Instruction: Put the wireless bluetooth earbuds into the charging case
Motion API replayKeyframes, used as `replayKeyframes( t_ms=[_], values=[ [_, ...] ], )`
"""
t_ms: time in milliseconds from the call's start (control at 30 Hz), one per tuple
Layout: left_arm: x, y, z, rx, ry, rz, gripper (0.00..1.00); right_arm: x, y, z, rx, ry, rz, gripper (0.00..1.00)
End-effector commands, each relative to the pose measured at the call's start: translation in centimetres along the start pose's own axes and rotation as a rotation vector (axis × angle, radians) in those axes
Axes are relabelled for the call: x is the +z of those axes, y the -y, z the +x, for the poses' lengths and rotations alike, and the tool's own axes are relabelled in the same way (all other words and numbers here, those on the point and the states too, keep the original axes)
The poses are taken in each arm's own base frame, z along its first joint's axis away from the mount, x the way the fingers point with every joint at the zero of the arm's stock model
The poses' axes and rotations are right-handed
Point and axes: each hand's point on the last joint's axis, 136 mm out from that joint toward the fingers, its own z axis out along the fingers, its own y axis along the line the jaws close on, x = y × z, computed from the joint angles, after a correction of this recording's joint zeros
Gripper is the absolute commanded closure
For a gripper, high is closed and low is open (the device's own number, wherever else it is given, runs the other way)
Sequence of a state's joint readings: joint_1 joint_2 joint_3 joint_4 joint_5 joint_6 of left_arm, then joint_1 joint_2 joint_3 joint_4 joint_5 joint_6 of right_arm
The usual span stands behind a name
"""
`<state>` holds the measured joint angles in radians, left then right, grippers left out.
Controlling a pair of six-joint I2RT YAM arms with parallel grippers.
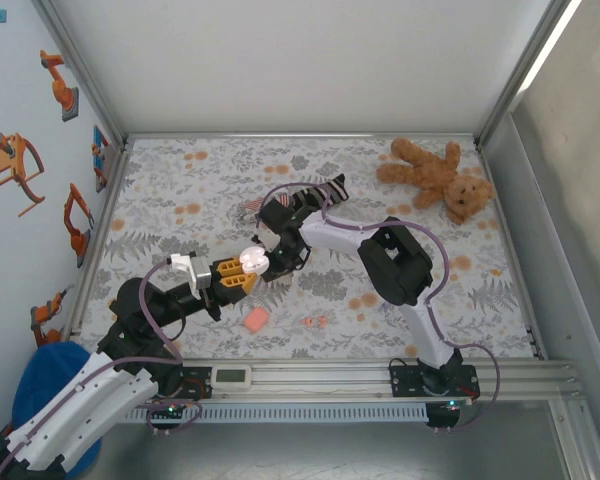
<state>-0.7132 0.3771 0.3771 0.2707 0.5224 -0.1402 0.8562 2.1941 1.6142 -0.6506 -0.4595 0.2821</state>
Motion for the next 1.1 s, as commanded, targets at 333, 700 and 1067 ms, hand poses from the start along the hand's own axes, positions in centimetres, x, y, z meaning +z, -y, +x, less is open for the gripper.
replayKeyframes(
  t_ms=[333,700,1067],
  values=[
    [-0.3,0.2,-1.0,0.032,0.024,-0.005,0.89,-2.5,-1.5,0.2,-0.051,0.050,-0.004,0.84],
    [-0.4,0.1,-0.7,0.019,0.022,-0.010,0.89,-9.5,-2.0,-0.3,-0.118,0.235,0.119,0.84],
    [0.3,-0.3,-0.3,-0.001,0.024,-0.009,0.89,-20.3,-5.6,1.0,-0.246,0.512,0.135,0.84]
  ],
)
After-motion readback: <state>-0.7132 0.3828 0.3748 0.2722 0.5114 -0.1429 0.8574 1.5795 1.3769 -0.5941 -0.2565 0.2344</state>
